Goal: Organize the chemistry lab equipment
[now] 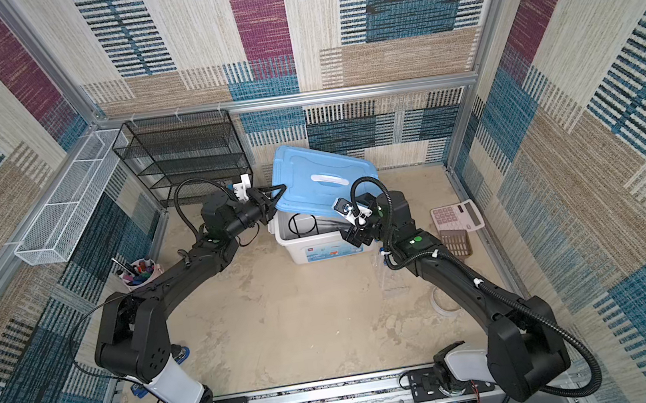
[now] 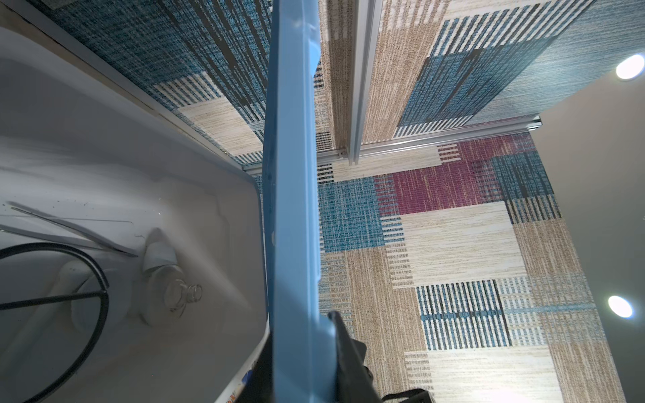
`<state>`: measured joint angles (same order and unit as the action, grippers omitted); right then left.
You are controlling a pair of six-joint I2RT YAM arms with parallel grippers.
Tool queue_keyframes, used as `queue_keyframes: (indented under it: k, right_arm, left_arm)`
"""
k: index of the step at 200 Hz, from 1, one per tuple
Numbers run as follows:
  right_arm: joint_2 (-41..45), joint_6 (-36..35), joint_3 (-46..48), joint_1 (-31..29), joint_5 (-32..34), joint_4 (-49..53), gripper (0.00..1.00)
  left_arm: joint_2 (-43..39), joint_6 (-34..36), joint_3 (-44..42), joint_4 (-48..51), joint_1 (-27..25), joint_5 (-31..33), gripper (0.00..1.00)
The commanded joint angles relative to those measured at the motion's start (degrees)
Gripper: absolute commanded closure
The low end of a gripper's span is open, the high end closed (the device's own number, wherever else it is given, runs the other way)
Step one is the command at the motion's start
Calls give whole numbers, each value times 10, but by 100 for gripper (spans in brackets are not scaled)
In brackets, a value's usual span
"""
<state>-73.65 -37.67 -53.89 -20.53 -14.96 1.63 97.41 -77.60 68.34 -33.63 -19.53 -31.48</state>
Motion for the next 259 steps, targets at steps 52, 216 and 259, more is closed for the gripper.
queue_keyframes:
  k: [52,216,259]
  right_arm:
    - [41,59,11,22,-98,-23,6]
    - [3,386,0,185,-195,-137,5]
    - [-25,449,-6,217,-210,-137,7]
  left_arm:
    - [-10,10,-14,-28,-2,17,97]
    - [-22,7,-48,-39,-13,30,97]
    - [-36,24,-58,-22,-15,39,98]
